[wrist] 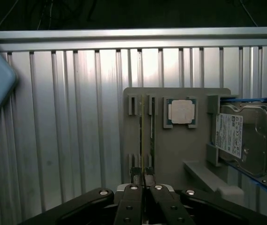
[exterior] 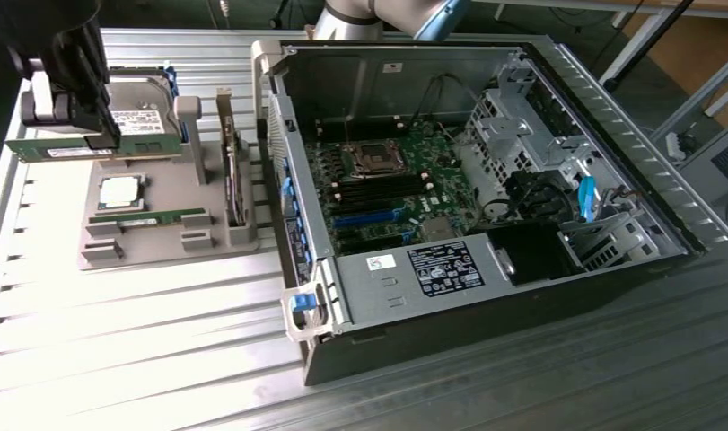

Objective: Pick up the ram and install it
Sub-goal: 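Pick up the ram and move it above insertion slot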

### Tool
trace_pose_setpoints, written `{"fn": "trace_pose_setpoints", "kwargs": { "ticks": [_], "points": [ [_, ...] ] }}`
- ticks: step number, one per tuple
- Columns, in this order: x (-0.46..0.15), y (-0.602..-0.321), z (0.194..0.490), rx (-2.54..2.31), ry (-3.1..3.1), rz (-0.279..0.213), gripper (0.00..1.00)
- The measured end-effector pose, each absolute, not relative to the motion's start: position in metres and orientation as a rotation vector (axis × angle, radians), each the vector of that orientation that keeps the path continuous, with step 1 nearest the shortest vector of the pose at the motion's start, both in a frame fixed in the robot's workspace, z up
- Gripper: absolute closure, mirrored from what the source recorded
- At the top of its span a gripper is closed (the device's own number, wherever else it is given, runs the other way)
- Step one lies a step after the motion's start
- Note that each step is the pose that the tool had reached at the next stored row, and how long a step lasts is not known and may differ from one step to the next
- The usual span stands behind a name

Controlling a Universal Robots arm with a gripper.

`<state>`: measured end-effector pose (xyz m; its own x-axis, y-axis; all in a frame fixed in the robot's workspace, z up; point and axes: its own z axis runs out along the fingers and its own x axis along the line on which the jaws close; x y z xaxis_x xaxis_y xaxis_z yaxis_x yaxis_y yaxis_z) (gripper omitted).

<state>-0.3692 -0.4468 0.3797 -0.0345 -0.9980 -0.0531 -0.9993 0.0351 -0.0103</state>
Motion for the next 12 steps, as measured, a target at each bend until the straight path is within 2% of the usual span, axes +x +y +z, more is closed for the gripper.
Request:
{"fn": "trace_pose_setpoints", "kwargs": {
  "ticks": [12],
  "points": [
    [-0.369,-0.447,0.391,-2.151,2.227,0.046,0.89]
  ]
}}
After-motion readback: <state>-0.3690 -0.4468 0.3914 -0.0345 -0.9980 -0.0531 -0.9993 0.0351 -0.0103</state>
